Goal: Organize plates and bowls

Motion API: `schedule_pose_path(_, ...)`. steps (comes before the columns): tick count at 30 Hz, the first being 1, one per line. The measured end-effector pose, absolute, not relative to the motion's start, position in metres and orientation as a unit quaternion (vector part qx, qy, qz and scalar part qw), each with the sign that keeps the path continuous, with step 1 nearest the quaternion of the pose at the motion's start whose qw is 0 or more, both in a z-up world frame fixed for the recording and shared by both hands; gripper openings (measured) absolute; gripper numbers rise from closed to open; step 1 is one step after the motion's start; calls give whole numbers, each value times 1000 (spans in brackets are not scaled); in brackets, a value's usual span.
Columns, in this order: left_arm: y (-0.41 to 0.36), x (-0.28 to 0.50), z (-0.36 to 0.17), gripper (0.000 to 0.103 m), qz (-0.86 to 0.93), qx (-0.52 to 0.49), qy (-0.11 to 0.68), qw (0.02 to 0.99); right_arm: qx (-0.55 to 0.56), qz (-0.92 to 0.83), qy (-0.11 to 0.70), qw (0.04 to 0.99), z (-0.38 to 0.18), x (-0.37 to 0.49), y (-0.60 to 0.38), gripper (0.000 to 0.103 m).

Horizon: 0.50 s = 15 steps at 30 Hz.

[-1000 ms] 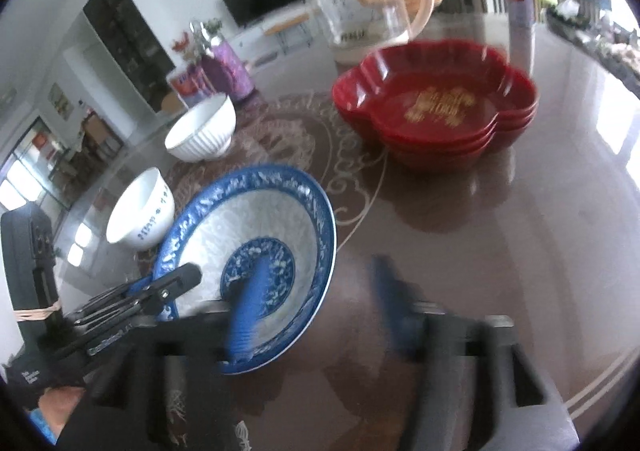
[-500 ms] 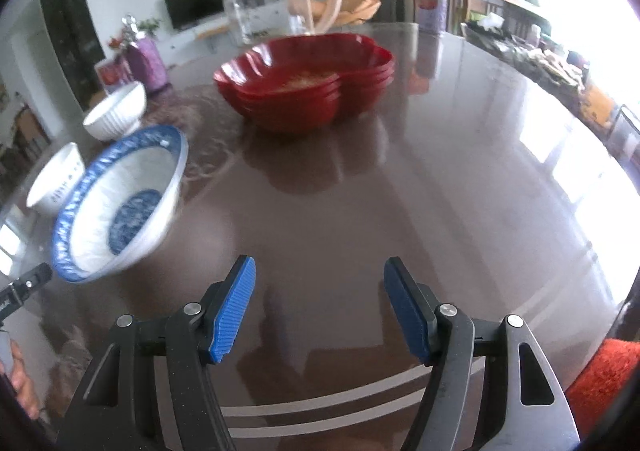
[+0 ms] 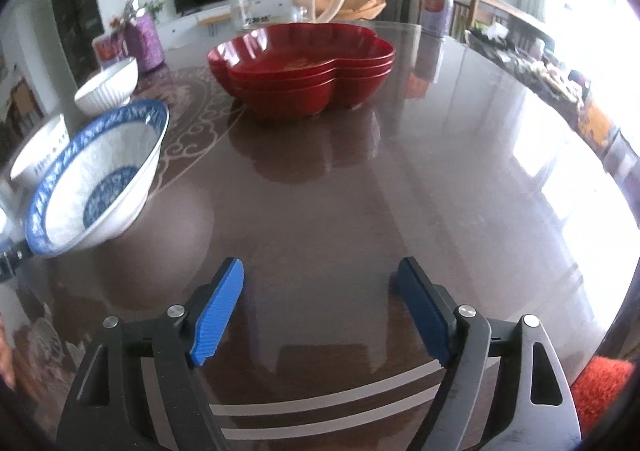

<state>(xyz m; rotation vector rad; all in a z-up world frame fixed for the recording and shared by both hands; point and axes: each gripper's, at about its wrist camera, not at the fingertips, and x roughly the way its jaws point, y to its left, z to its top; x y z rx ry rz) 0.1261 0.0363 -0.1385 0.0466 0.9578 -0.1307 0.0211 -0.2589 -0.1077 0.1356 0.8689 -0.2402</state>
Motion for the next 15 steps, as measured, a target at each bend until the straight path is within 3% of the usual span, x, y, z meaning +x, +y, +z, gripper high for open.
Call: schedule_pose_path(15,36,126,-139,103,-57,21,462,885,55,-94,431,896,-107,20,-261,84)
